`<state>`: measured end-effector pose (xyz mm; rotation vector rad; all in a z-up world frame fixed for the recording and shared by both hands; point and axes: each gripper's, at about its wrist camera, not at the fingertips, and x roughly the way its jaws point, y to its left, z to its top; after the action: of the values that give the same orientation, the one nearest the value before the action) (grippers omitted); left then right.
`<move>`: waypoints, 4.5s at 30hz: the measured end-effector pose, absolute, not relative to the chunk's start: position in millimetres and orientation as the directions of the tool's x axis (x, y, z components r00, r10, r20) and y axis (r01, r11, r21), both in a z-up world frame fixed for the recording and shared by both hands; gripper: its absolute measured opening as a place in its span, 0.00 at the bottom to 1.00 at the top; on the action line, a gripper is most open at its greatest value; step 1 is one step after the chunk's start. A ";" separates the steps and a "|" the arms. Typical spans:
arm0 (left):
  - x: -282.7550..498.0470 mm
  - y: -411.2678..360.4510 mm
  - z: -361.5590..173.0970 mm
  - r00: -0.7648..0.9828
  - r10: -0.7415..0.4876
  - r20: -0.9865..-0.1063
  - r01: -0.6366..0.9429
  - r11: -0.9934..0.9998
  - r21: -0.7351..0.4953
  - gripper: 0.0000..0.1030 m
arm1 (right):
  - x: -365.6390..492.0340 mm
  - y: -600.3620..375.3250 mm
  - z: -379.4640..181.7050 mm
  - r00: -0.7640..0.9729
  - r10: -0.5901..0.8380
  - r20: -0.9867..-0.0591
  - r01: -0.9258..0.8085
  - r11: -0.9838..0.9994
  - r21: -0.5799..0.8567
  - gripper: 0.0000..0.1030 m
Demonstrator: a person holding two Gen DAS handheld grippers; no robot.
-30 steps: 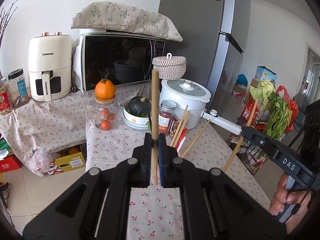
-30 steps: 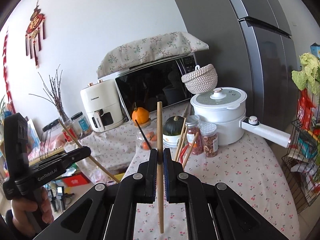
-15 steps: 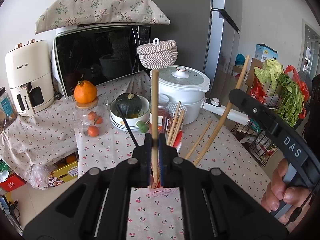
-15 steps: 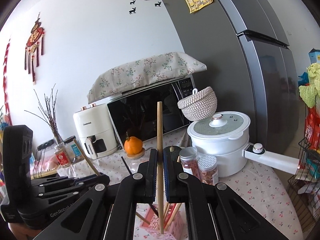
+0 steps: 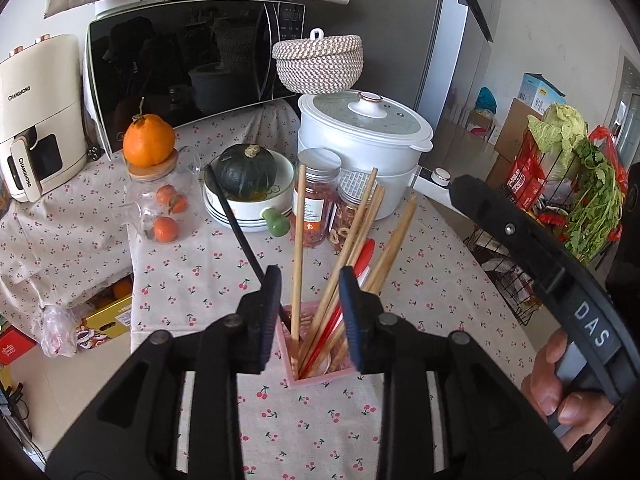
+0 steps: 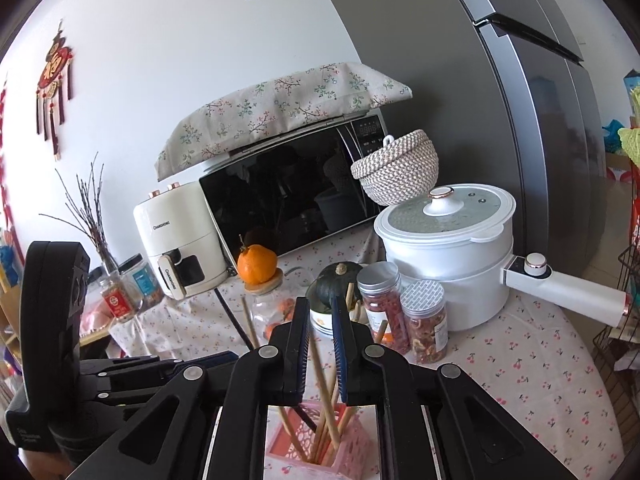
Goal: Organize utensils
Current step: 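Carry both chopsticks over the pink basket and open both grippers to drop them, then move both grippers back over the wrapped chopsticks and black chopstick, then close the left gripper on the plastic-wrapped disposable chopsticks, then grasp the black chopstick with the right gripper while the left lifts the wrapped chopsticks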
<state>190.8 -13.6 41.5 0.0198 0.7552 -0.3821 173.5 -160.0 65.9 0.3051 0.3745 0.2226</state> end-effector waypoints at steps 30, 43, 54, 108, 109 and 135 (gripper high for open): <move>86.5 3.4 -23.1 0.524 -0.343 -0.779 0.265 0.936 -0.234 0.99 | 62.9 -217.2 21.2 0.728 -0.026 -0.685 0.125 0.988 0.096 1.00; 92.3 -41.4 -70.0 0.465 -0.252 -0.849 0.300 0.947 -0.116 0.99 | 69.6 -223.8 -28.6 0.582 -0.102 -0.807 0.112 0.993 -0.044 1.00; 113.6 -75.3 -100.7 0.352 -0.182 -0.918 0.339 0.939 -0.056 0.99 | 78.3 -228.4 -41.1 0.500 -0.058 -0.864 0.117 0.993 0.001 1.00; 128.9 -67.8 -111.6 0.233 -0.299 -0.925 0.335 0.918 -0.212 0.41 | 95.5 -236.6 -80.4 0.326 0.101 -0.940 0.219 0.959 0.178 1.00; 130.1 -70.0 -117.9 0.229 -0.282 -0.932 0.326 0.924 -0.200 0.40 | 95.5 -236.5 -82.1 0.318 0.100 -0.943 0.220 0.959 0.176 1.00; 88.4 33.2 -29.1 0.482 -0.429 -0.764 0.335 0.896 -0.291 0.03 | 119.7 -150.4 -121.7 0.255 0.071 -0.964 0.079 0.992 0.094 0.76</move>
<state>88.4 33.2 -29.1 -0.1066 0.9615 -0.4667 119.7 -150.4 -121.7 0.1328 1.3136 -0.0057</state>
